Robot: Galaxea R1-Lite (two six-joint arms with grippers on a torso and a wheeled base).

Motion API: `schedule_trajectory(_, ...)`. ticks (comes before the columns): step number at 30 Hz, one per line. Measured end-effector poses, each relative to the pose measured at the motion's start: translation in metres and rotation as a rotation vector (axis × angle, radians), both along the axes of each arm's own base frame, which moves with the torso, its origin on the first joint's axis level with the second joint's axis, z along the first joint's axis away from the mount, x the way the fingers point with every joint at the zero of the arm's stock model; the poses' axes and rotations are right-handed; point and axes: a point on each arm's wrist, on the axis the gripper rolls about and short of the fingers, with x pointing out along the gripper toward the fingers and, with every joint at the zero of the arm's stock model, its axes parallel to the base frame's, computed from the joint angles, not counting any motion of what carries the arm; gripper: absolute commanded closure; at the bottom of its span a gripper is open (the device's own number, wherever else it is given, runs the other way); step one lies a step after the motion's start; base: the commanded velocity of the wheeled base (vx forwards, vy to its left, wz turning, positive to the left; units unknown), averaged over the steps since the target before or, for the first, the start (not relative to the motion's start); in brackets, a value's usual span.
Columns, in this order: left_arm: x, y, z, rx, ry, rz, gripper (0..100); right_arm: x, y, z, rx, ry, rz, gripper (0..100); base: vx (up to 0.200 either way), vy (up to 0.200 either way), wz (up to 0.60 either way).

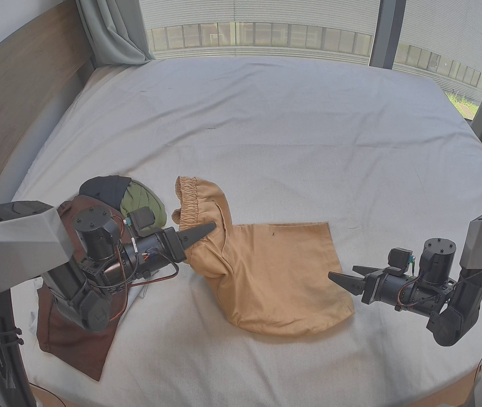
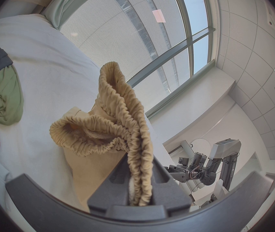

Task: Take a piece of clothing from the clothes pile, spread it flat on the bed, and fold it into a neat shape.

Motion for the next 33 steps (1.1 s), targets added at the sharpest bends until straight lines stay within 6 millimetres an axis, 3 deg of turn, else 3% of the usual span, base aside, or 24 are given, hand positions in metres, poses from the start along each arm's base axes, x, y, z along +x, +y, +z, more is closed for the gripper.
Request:
schedule_trajectory(23,0.004,-0.039,-0.011,-0.067,0.074,-0.081,100,0.005,0.0,0.003,0.01,-0.022,-0.005,0,0.0,0.0,0.0)
schedule_trajectory(33,0.006,-0.066,-0.022,-0.07,0.072,-0.103,100,0.015,-0.002,0.013,0.032,-0.07,-0.025,0,0.0,0.0,0.0)
